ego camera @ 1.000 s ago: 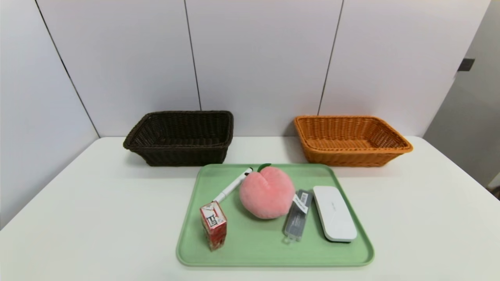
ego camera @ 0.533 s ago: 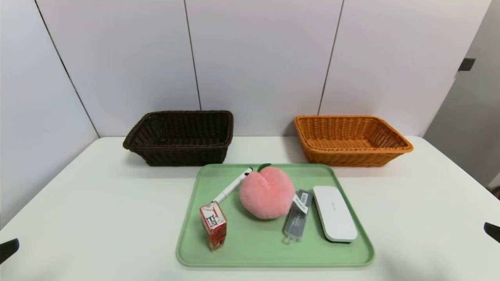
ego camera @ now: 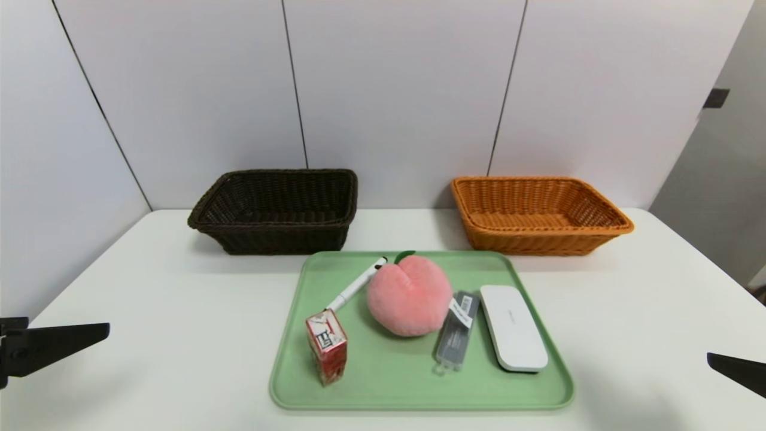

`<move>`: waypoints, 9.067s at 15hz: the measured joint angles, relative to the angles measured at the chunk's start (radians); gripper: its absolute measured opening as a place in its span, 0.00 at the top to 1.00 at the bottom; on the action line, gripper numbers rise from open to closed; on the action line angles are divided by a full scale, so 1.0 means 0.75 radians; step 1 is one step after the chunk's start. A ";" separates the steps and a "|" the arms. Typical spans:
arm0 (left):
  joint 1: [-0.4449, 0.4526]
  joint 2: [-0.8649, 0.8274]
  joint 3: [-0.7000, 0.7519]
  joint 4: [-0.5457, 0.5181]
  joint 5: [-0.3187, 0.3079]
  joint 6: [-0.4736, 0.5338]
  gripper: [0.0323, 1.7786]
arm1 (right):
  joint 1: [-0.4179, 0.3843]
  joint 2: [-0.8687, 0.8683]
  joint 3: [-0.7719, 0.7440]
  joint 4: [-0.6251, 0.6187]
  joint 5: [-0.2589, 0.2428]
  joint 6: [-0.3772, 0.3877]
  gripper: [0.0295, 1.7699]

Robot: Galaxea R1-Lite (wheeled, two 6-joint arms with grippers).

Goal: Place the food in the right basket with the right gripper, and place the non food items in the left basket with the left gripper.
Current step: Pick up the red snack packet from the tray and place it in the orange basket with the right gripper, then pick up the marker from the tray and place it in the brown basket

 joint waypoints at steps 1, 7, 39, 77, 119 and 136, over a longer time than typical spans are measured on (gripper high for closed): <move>-0.016 0.029 -0.012 0.009 -0.006 0.006 0.05 | 0.000 0.027 -0.015 -0.001 0.018 0.002 0.04; -0.129 0.108 -0.023 0.078 -0.009 0.006 0.05 | 0.012 0.212 -0.127 0.007 0.051 0.001 0.04; -0.205 0.148 -0.023 0.117 -0.001 0.092 0.05 | 1.255 1.460 -1.394 0.079 0.012 0.281 0.04; -0.205 0.102 -0.017 0.121 -0.004 0.082 0.05 | 1.118 1.481 -1.662 0.094 -0.129 0.287 0.72; -0.205 0.087 0.044 0.109 -0.003 0.064 0.05 | 0.069 1.687 -1.677 0.043 0.196 0.424 0.17; -0.227 0.228 -0.049 -0.098 -0.004 -0.026 0.05 | 0.194 0.963 -1.616 0.694 0.047 0.202 0.05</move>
